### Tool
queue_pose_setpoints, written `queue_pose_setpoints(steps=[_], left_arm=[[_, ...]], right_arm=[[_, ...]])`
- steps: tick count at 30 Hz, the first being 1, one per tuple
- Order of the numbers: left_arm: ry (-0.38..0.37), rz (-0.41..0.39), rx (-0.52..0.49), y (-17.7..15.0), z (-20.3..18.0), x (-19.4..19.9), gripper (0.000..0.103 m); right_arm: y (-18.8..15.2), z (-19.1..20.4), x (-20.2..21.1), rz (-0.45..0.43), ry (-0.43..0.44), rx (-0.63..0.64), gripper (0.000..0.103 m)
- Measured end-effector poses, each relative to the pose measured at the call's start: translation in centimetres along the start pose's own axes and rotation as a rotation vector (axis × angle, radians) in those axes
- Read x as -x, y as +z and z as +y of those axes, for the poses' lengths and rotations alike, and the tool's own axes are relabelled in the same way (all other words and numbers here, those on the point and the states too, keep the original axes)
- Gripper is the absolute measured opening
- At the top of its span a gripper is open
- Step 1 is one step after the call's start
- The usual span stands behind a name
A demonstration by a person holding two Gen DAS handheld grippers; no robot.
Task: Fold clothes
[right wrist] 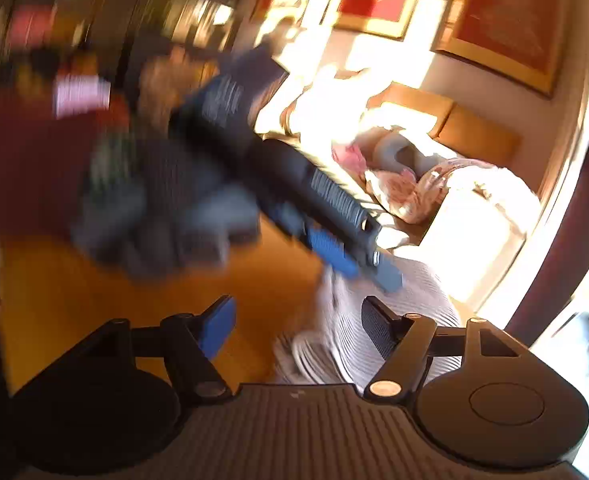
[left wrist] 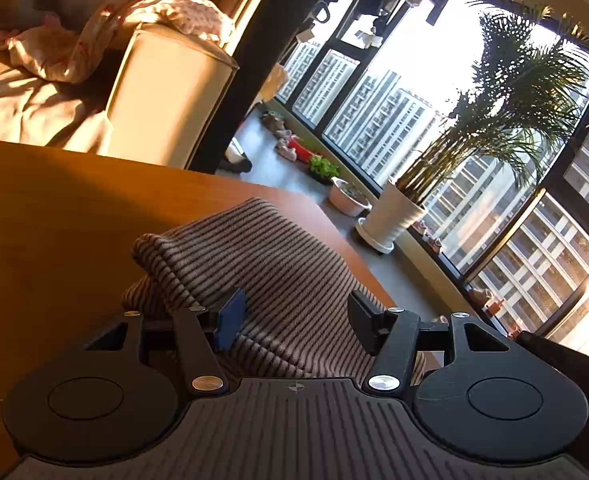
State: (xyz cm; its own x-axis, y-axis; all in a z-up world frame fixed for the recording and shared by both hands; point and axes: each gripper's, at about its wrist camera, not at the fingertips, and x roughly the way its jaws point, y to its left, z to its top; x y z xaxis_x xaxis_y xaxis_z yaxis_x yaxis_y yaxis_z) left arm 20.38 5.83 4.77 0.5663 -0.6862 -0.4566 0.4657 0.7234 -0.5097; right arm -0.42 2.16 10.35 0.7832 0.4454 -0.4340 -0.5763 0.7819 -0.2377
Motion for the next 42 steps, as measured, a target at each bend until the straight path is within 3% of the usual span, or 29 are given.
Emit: queue_pose_setpoints(steps=[2,3,4,7,9,14,16,19,23,25,28,30,32,34,36,39,42], left_arm=[[-0.003,0.002,0.004,0.1,0.3,-0.1,0.062],[-0.004,0.003,0.006,0.1,0.5,-0.2,0.062],[-0.006,0.004,0.008,0.2,0.6,-0.3,0.062],[0.0,0.008,0.002,0.1,0.6,-0.3,0.062],[0.005,0.011,-0.004,-0.1,0.4,-0.3,0.062],[0.037,0.009,-0.057,-0.6,-0.1,-0.3,0.063],[0.038,0.008,-0.054,-0.6,-0.2,-0.3,0.063],[0.038,0.004,-0.055,-0.7,-0.2,-0.3,0.064],[0.04,-0.001,-0.061,-1.0,-0.2,-0.3,0.064],[0.044,-0.004,-0.069,-1.3,-0.3,-0.3,0.064],[0.075,-0.01,-0.124,-1.8,-0.9,-0.1,0.065],[0.106,-0.007,-0.162,-2.1,-1.4,-0.1,0.065],[0.126,-0.007,-0.184,-2.4,-1.6,0.0,0.065],[0.132,-0.011,-0.193,-2.6,-1.7,0.1,0.066],[0.134,-0.021,-0.2,-3.0,-1.6,0.1,0.066],[0.147,-0.031,-0.216,-3.3,-1.9,0.0,0.068],[0.166,-0.032,-0.253,-3.6,-2.6,-0.1,0.07]], right_arm=[[0.6,-0.2,0.4,-0.043,0.022,-0.03,0.066],[0.8,-0.2,0.3,-0.055,0.019,-0.027,0.054],[0.7,-0.1,-0.2,-0.039,0.009,-0.012,0.047],[-0.3,0.2,-2.5,0.05,-0.019,0.011,0.04],[-2.4,0.4,-4.3,0.15,0.022,-0.02,0.04],[-2.3,0.3,-2.2,0.096,0.081,-0.061,0.041],[-1.5,-0.5,-0.8,0.067,0.071,-0.066,0.041],[-1.3,-2.0,0.7,0.046,-0.012,-0.048,0.041],[-3.8,-0.9,0.1,0.154,-0.118,-0.026,0.041],[-5.9,0.1,-1.0,0.173,-0.131,-0.022,0.041],[-6.0,0.7,-0.4,0.156,-0.14,-0.021,0.041],[-5.2,-1.5,0.8,0.158,-0.058,-0.129,0.041],[-4.3,-4.3,2.1,0.148,0.015,-0.255,0.051],[-3.6,-7.6,3.5,0.117,0.032,-0.393,0.065],[-3.0,-10.9,4.0,0.096,0.038,-0.518,0.071],[-2.4,-15.3,1.1,0.112,0.071,-0.603,0.083],[-2.1,-18.8,-5.0,0.171,0.091,-0.651,0.083]])
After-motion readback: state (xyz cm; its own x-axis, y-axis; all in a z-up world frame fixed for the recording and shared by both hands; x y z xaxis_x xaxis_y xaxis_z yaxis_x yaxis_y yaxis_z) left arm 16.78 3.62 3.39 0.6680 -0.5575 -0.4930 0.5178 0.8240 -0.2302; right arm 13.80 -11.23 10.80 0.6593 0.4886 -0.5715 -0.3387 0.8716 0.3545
